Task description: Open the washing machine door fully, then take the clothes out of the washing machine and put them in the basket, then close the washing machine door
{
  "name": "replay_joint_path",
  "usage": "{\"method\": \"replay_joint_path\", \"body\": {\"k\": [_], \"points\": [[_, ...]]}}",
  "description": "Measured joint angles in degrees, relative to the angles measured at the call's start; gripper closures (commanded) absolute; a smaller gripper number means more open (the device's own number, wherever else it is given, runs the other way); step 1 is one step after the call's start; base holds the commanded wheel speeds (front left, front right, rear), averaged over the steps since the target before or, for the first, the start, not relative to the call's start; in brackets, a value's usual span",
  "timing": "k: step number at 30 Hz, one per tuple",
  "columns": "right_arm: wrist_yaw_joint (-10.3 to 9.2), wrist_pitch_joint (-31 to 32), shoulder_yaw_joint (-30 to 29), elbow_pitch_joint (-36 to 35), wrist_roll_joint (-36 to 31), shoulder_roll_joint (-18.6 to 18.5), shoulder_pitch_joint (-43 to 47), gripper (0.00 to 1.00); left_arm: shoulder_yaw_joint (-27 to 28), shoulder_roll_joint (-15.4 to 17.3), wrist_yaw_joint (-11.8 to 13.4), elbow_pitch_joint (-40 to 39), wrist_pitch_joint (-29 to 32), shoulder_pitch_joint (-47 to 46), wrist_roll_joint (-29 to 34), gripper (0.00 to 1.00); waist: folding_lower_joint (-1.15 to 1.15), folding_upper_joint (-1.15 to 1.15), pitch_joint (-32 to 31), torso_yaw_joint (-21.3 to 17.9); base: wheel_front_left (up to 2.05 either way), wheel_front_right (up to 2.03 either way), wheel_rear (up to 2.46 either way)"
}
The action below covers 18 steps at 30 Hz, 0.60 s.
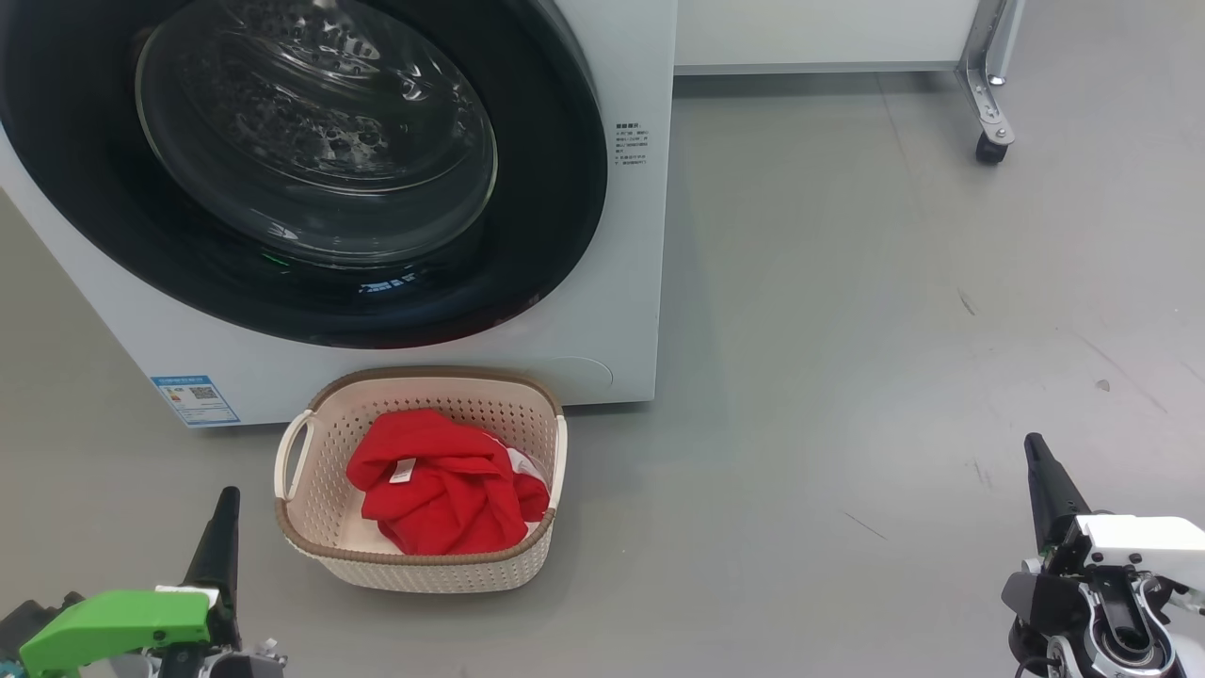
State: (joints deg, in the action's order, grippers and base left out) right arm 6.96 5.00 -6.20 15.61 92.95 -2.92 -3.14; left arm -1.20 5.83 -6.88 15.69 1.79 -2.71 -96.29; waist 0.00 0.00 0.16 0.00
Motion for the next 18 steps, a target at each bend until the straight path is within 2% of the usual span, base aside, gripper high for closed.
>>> {"method": "replay_joint_path", "body": {"k": [18], "points": [[0.00, 0.00, -0.03, 0.00, 0.00, 0.00, 0.00, 1.00, 0.19, -0.03, 0.00, 0.12, 0.01, -0.07, 0.00, 1.00, 0.00, 0.00, 0.00, 0.00, 0.00, 0.00, 0.00]]}}
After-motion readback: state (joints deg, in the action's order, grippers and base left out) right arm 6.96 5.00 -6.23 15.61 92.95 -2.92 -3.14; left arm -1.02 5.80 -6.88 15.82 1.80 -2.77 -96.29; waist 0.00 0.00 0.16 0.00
